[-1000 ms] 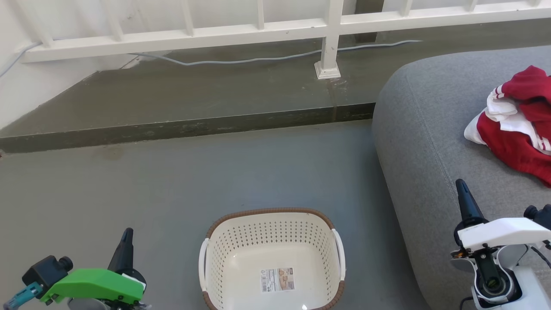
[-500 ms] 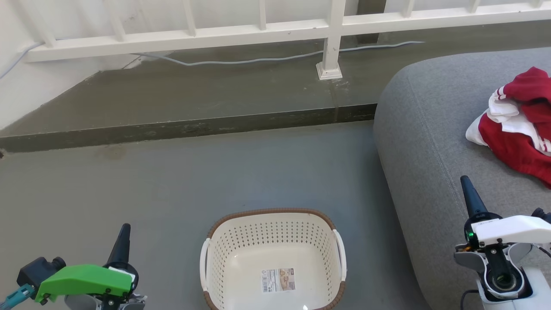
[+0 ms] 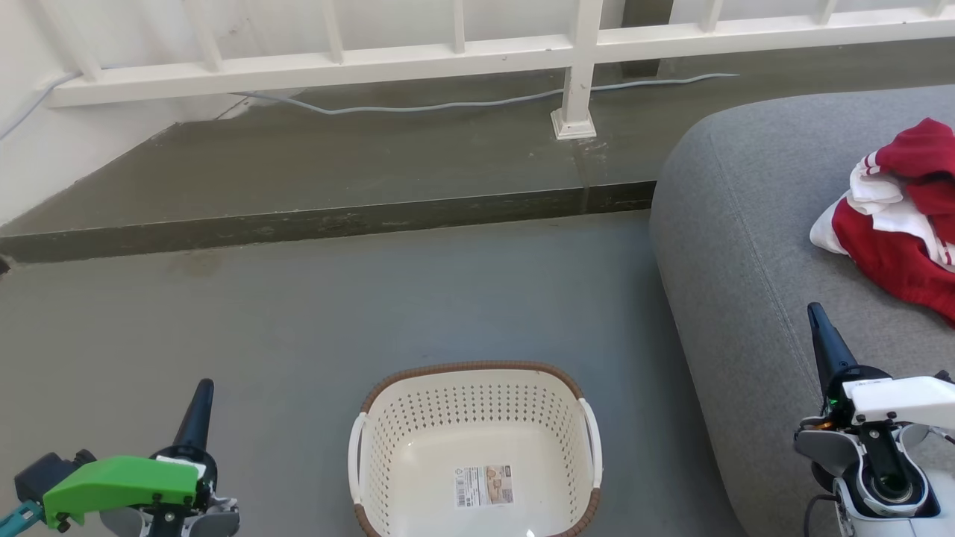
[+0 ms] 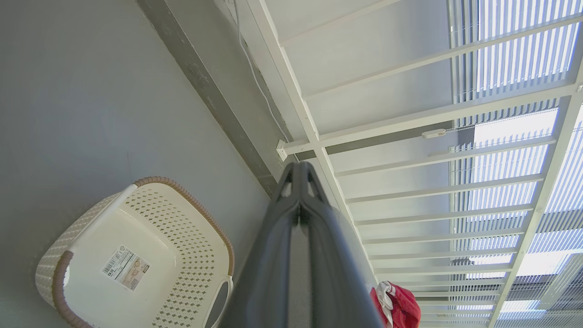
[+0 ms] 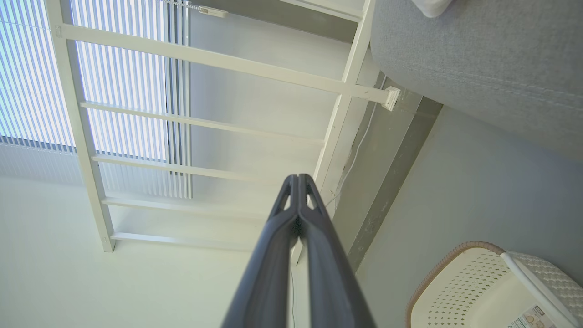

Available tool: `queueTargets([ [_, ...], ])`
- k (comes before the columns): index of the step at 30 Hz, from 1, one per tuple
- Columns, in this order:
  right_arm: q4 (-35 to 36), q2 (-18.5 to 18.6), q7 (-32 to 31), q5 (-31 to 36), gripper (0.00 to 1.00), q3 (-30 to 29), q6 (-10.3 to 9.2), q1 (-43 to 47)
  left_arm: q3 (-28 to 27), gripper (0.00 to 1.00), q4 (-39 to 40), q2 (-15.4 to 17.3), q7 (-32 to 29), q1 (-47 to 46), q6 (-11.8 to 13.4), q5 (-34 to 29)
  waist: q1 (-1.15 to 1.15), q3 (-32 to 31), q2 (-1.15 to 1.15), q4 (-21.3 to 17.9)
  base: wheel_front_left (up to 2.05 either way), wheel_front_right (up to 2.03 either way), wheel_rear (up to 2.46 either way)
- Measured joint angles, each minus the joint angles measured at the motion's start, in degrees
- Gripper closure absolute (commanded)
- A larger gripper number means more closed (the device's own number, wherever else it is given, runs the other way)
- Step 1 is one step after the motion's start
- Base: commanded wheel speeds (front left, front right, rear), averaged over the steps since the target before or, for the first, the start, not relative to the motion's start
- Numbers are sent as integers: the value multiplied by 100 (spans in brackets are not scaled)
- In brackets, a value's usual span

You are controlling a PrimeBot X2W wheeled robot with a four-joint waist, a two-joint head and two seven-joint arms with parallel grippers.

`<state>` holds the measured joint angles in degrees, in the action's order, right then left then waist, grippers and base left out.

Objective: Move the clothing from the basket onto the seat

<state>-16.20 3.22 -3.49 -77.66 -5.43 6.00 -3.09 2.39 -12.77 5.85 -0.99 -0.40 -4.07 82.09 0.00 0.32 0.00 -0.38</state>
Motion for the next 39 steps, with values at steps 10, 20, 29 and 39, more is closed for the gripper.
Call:
queueTargets([
  [10, 0, -69, -175, -757, 100, -157, 52, -5, -183, 100, -141, -100, -140, -121, -130, 687, 0, -8, 0, 21, 0, 0, 0],
  [20, 0, -102, -315, -1371, 100, -285, 55, -26, -336, 100, -203, -129, -249, -211, -255, 1276, 0, -15, 0, 36, 0, 0, 0],
  [29, 0, -103, -315, -1371, 100, -285, 55, -26, -350, 100, -240, -131, -249, -215, -256, 1288, 0, -15, 0, 37, 0, 0, 0],
  [39, 1, -104, -314, -1378, 100, -283, 55, -26, -357, 100, -280, -133, -249, -222, -257, 1288, 0, -15, 0, 37, 0, 0, 0],
])
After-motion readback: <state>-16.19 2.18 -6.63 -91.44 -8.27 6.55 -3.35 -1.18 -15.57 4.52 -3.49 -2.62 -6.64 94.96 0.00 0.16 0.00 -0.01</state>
